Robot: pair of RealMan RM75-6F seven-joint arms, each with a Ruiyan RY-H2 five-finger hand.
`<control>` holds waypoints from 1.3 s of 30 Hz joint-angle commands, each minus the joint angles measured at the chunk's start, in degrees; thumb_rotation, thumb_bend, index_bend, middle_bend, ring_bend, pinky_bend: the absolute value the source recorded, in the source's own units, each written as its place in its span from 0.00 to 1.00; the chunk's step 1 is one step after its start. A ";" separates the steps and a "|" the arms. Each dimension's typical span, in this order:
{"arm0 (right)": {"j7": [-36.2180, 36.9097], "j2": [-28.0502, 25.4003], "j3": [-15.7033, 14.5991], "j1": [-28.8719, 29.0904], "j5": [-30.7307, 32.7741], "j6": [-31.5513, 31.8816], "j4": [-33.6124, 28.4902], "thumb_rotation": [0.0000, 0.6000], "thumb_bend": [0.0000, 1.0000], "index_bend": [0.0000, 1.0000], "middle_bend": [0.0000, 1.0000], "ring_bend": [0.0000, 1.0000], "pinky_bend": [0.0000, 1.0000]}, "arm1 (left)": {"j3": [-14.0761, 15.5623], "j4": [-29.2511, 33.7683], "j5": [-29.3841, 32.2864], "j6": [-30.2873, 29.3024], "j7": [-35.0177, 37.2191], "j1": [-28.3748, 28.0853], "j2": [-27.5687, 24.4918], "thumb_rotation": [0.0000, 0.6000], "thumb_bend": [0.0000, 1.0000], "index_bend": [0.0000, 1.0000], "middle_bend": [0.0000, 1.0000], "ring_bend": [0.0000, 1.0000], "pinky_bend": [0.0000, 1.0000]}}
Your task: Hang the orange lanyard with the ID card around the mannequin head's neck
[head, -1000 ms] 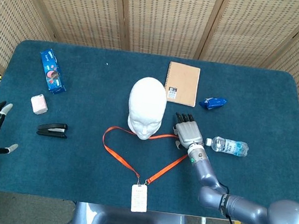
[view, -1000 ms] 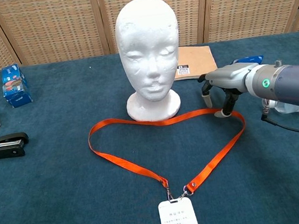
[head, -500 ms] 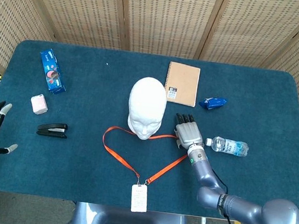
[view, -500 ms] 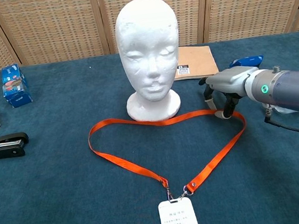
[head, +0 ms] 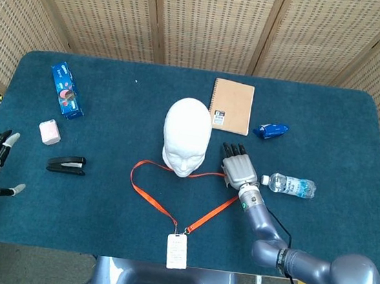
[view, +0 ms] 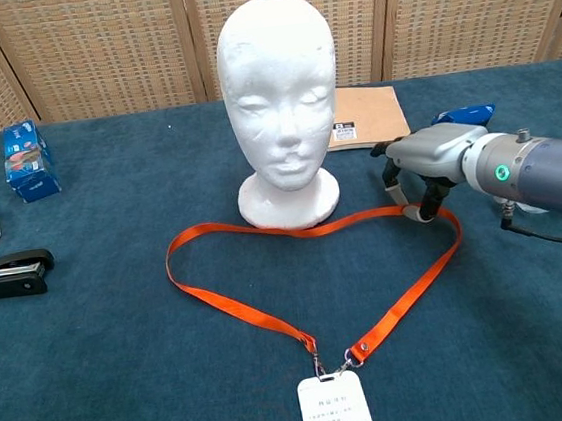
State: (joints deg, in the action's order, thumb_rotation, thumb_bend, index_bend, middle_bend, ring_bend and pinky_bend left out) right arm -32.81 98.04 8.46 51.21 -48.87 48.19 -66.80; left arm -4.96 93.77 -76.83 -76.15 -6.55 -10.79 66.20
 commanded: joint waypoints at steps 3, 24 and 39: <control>3.56 -2.02 -0.27 -1.65 -3.45 1.28 -2.36 1.00 0.67 0.67 0.00 0.00 0.00 | -0.40 0.71 -1.10 1.80 1.05 -1.76 0.30 1.00 0.00 0.00 0.00 0.00 0.00; 12.66 -8.92 2.44 -3.89 -6.60 1.12 -13.09 1.00 0.67 0.68 0.00 0.00 0.00 | -8.84 -12.01 1.69 25.90 1.14 -26.43 18.38 1.00 0.28 0.38 0.00 0.00 0.00; 14.82 -9.66 3.41 -3.24 -4.72 -1.15 -12.86 1.00 0.67 0.68 0.00 0.00 0.00 | -8.70 -28.55 4.12 32.73 3.90 -34.21 30.01 1.00 0.36 0.45 0.00 0.00 0.00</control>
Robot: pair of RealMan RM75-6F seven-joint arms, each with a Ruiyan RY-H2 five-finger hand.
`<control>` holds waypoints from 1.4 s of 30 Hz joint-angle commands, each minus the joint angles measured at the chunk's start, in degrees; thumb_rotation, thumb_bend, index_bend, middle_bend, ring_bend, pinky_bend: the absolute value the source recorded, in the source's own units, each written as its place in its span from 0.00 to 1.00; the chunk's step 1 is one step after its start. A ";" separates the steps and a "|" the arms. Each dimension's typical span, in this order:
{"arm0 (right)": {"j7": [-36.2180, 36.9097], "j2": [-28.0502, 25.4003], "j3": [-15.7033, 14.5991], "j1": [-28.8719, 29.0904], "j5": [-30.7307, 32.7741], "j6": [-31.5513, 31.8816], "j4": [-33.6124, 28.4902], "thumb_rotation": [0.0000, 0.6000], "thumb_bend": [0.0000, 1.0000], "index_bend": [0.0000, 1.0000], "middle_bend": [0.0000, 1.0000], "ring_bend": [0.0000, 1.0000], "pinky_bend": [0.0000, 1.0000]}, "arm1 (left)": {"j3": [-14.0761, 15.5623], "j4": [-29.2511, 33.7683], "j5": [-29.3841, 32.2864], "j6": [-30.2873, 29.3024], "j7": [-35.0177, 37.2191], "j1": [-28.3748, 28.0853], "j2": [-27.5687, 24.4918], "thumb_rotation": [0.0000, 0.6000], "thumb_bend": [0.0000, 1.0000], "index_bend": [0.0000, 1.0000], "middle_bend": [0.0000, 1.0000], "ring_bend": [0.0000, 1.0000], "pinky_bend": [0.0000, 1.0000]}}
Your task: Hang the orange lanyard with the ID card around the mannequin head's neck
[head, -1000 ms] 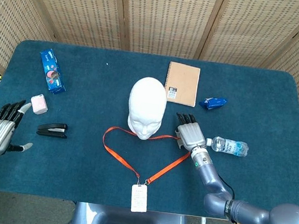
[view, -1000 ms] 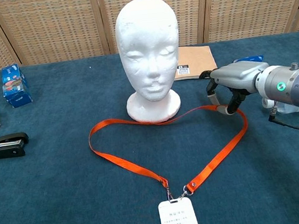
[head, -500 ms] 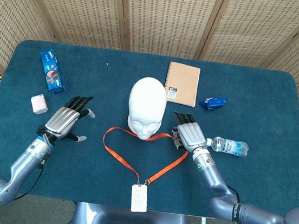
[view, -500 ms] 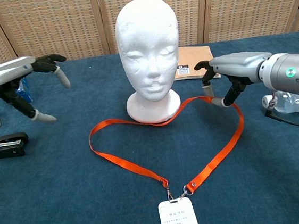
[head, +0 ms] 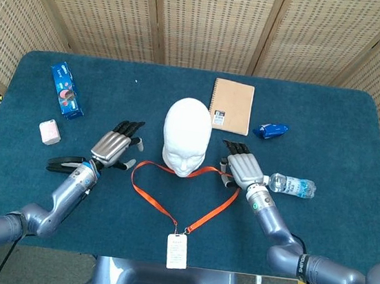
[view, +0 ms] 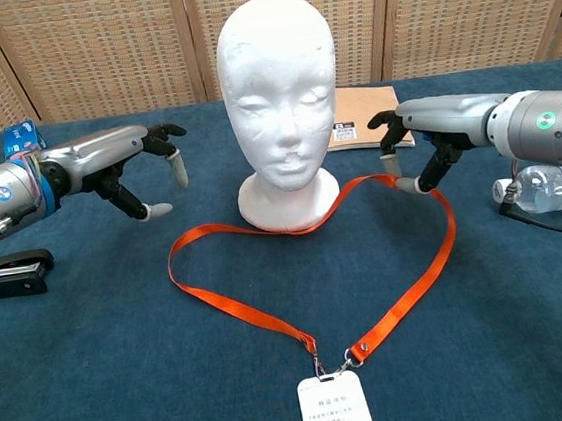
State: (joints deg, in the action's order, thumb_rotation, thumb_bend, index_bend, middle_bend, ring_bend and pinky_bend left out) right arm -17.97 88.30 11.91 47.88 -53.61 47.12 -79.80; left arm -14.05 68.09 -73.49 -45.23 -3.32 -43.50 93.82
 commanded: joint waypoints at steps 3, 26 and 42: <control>-0.04 0.24 -0.11 0.26 0.10 -0.26 0.47 1.00 0.67 0.68 0.00 0.00 0.00 | 0.62 -5.22 1.22 2.65 1.43 -2.22 4.23 1.00 0.38 0.45 0.00 0.00 0.00; 2.34 1.55 -0.92 0.65 -1.02 -2.09 3.81 1.00 0.67 0.68 0.00 0.00 0.00 | 1.43 -18.44 1.63 6.02 5.93 -6.65 12.97 1.00 0.39 0.58 0.00 0.00 0.00; 2.61 -2.47 -2.99 -1.40 -7.23 1.34 -3.14 1.00 0.67 0.69 0.00 0.00 0.00 | 6.43 -10.81 -6.69 -5.02 7.65 -2.89 8.28 1.00 0.40 0.67 0.00 0.00 0.00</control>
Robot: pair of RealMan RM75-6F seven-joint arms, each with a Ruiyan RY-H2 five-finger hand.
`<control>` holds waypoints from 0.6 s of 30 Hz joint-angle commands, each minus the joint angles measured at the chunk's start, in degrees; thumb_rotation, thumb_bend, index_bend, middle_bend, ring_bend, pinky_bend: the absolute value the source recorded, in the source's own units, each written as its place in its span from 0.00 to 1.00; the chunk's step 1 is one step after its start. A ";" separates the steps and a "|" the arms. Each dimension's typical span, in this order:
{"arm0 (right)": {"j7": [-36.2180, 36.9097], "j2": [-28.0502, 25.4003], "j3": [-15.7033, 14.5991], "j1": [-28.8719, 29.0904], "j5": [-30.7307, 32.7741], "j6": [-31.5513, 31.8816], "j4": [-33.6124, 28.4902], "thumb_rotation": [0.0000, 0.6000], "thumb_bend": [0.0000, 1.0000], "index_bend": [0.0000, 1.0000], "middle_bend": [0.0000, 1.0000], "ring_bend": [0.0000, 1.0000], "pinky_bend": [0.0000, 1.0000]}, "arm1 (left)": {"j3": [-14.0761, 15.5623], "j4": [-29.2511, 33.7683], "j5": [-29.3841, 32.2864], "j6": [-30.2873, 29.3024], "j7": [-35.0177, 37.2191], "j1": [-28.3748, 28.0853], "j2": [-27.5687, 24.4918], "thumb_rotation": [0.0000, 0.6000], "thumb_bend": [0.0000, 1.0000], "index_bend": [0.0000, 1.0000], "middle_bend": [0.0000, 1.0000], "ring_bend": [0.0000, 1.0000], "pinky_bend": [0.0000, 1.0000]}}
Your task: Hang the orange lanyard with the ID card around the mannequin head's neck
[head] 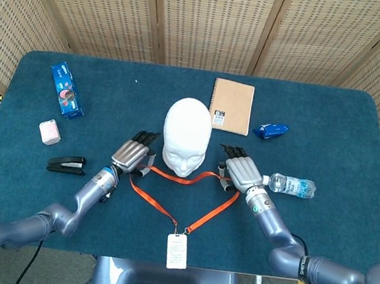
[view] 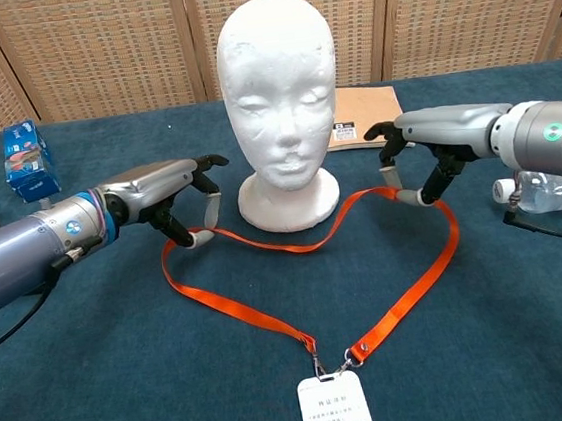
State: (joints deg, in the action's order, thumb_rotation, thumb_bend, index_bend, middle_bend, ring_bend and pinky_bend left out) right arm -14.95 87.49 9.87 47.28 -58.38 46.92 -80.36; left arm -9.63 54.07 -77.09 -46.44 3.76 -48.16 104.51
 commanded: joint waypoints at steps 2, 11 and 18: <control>-0.76 -2.66 -1.49 -1.22 -4.20 2.57 -4.30 1.00 0.67 0.69 0.00 0.00 0.00 | 3.05 4.95 -4.88 -6.23 0.84 2.71 -3.85 1.00 0.40 0.67 0.00 0.00 0.00; -3.36 -8.08 -4.07 -3.20 -14.89 8.76 -12.87 1.00 0.67 0.69 0.00 0.00 0.00 | 7.38 10.80 -14.34 -20.13 2.08 7.13 -10.76 1.00 0.39 0.70 0.00 0.00 0.00; -2.97 -12.03 -3.57 -3.93 -20.36 12.41 -17.66 1.00 0.67 0.69 0.00 0.00 0.00 | 7.51 15.18 -18.34 -27.01 4.76 8.12 -14.92 1.00 0.40 0.72 0.00 0.00 0.00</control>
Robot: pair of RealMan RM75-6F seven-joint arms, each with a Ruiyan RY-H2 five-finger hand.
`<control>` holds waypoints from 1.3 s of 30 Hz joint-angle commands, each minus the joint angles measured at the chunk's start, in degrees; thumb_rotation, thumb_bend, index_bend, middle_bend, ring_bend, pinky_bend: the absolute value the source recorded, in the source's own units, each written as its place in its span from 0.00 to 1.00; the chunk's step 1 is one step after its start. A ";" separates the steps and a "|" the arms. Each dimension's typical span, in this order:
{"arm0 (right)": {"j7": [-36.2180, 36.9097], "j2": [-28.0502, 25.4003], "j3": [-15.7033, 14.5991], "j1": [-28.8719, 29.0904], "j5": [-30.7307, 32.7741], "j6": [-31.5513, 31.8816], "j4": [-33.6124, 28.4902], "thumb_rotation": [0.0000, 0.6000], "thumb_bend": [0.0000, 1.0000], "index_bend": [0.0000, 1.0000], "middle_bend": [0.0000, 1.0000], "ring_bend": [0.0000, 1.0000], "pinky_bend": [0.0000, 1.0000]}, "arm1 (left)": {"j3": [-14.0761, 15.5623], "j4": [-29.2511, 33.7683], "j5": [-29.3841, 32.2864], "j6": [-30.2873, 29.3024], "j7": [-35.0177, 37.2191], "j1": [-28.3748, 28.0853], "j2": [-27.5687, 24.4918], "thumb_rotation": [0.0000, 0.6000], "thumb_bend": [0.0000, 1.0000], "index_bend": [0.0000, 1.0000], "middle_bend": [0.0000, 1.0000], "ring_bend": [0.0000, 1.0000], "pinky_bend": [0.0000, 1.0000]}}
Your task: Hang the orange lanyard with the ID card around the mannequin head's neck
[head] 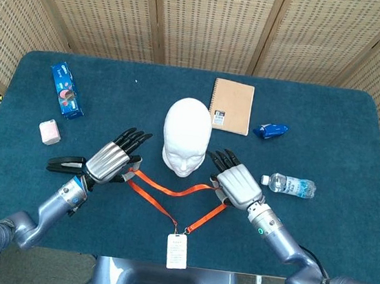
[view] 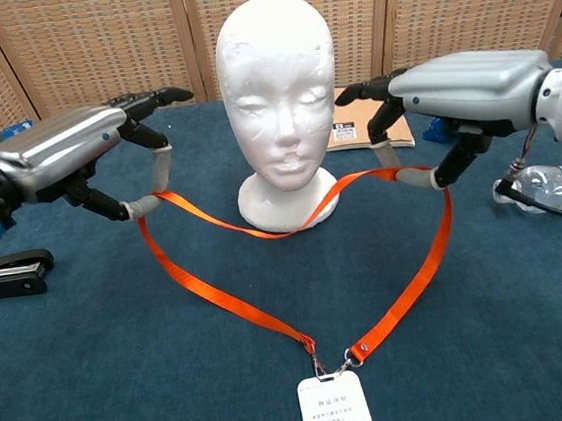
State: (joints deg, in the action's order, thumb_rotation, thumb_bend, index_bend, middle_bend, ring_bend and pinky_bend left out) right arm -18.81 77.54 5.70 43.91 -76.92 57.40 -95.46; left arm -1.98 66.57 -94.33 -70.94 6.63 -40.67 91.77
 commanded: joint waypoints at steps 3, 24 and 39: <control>3.09 -3.98 2.49 -0.75 -1.57 2.97 -5.22 1.00 0.67 0.69 0.00 0.00 0.00 | -1.66 5.08 -0.62 -3.21 1.79 0.32 -4.11 1.00 0.40 0.72 0.00 0.00 0.00; 18.85 -14.28 19.02 1.23 20.73 0.45 -15.34 1.00 0.67 0.69 0.00 0.00 0.00 | -17.78 21.62 23.80 8.54 -3.67 -5.20 -12.45 1.00 0.40 0.73 0.00 0.00 0.00; 14.60 -12.43 22.85 8.65 36.88 -2.76 -5.36 1.00 0.67 0.69 0.00 0.00 0.00 | -22.74 14.96 36.46 15.20 -9.26 -10.77 -10.79 1.00 0.39 0.72 0.00 0.00 0.00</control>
State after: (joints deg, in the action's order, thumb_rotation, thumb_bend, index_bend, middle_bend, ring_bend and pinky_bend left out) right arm -2.61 64.03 27.95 50.37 -43.97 55.99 -103.90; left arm -24.01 83.17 -59.72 -57.24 -1.47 -50.11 80.19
